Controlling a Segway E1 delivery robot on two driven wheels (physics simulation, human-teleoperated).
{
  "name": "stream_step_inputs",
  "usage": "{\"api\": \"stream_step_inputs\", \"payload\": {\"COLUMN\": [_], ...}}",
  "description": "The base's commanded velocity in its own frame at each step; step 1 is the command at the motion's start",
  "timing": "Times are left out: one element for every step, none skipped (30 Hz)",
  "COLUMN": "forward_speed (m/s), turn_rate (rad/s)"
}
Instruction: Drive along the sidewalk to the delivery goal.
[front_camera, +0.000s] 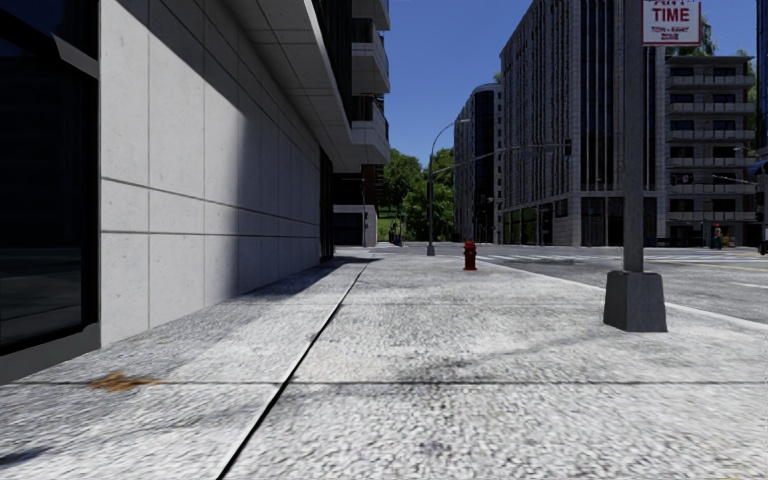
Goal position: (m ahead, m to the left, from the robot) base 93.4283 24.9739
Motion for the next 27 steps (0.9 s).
{"api": "stream_step_inputs", "payload": {"forward_speed": [2.0, 2.0, 2.0, 2.0, 2.0, 2.0, 2.0, 2.0, 2.0, 2.0, 2.0, 2.0, 2.0, 2.0, 2.0, 2.0, 2.0, 2.0, 2.0, 2.0, 2.0, 2.0, 2.0, 2.0, 2.0, 2.0, 2.0], "turn_rate": [0.0, 0.0, 0.0, 0.0, 0.0, 0.0, 0.0, 0.0, 0.0, 0.0, 0.0, 0.0, 0.0, 0.0, 0.0, 0.0, 0.0, 0.0, 0.0, 0.0, 0.0, 0.0, 0.0, 0.0, 0.0, 0.0, 0.0]}}
